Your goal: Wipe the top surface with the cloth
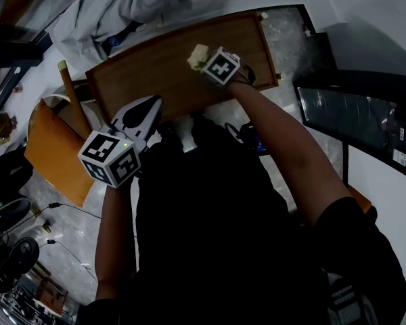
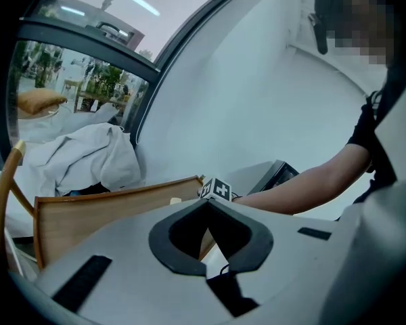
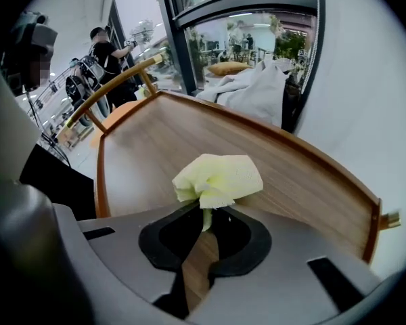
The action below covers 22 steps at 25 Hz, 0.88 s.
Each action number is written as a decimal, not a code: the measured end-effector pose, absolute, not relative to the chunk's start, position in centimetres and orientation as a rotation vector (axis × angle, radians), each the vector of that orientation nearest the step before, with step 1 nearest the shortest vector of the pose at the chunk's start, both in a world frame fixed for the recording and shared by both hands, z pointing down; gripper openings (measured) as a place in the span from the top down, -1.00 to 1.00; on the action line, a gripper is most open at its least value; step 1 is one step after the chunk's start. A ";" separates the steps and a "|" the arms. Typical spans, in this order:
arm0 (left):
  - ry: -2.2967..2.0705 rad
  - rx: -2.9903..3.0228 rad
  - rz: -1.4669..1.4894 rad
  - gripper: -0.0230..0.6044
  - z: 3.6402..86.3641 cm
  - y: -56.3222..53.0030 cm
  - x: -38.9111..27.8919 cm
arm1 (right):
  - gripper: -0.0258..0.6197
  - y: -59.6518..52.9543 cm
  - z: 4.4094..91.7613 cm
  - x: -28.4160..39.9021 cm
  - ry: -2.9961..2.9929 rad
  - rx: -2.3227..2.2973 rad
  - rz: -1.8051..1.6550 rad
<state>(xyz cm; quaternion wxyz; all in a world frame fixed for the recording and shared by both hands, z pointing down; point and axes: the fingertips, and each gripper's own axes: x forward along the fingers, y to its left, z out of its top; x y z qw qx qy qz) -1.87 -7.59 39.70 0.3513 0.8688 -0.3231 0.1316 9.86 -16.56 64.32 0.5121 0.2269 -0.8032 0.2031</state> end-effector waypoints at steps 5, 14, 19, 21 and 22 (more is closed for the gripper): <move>-0.783 2.258 0.348 0.90 40.3 -7.9 0.5 | 0.77 -17.3 64.0 14.6 -1.887 0.628 0.502; -0.704 2.277 0.358 0.90 40.6 -8.3 4.2 | 0.77 -18.0 63.4 21.1 -1.821 0.753 0.560; -0.689 2.285 0.353 0.90 40.5 -8.8 5.2 | 0.77 -18.4 63.3 23.3 -1.789 0.787 0.599; -0.689 2.286 0.350 0.90 40.5 -9.0 5.2 | 0.77 -18.5 63.3 24.1 -1.767 0.798 0.616; -0.689 2.286 0.348 0.90 40.6 -9.1 5.2 | 0.77 -18.5 63.3 24.4 -1.756 0.800 0.631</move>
